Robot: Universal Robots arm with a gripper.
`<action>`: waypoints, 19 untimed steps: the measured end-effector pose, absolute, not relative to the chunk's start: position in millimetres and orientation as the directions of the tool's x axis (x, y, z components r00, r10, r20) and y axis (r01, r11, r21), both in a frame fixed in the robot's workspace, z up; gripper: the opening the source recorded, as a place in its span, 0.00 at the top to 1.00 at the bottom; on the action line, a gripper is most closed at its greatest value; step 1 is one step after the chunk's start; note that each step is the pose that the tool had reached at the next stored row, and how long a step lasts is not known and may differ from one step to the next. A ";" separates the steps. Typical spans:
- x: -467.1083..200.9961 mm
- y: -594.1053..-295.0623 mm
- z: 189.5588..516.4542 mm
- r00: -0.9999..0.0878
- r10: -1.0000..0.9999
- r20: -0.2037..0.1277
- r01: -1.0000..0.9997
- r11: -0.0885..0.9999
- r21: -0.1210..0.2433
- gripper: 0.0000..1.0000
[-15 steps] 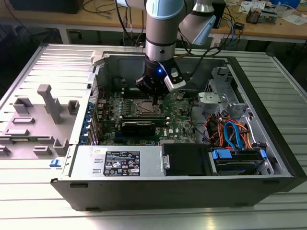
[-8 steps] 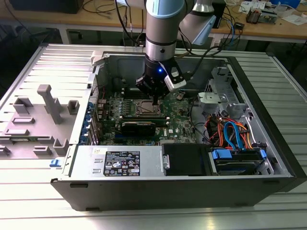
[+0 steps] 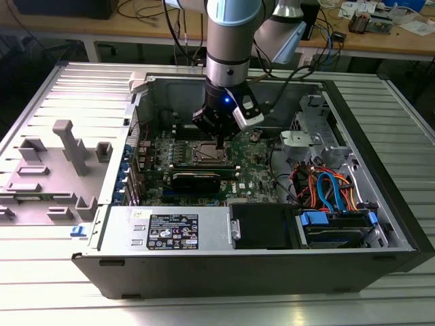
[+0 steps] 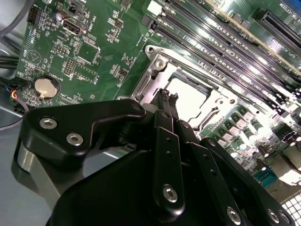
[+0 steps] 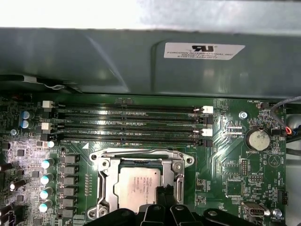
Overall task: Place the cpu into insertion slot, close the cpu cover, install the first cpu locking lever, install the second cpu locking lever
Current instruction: 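Install the second cpu locking lever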
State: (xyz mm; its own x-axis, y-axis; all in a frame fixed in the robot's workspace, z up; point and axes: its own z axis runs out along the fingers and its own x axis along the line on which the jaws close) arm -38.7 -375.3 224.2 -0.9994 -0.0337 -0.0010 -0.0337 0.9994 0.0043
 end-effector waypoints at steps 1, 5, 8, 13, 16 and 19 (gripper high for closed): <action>-38.8 -376.1 224.2 -0.999 -0.034 -0.001 -0.034 0.999 0.004 0.89; -38.7 -378.8 224.1 -0.999 -0.034 -0.001 -0.034 0.999 0.004 0.89; -38.8 -379.4 224.4 -0.999 -0.033 -0.001 -0.033 0.999 0.004 0.89; -38.8 -379.5 230.3 -0.999 -0.032 -0.001 -0.032 0.999 0.002 0.89; -38.8 -380.2 231.7 -1.000 -0.031 -0.001 -0.031 1.000 0.003 0.89; -38.7 -383.0 231.8 -1.000 -0.031 -0.001 -0.031 1.000 0.003 0.89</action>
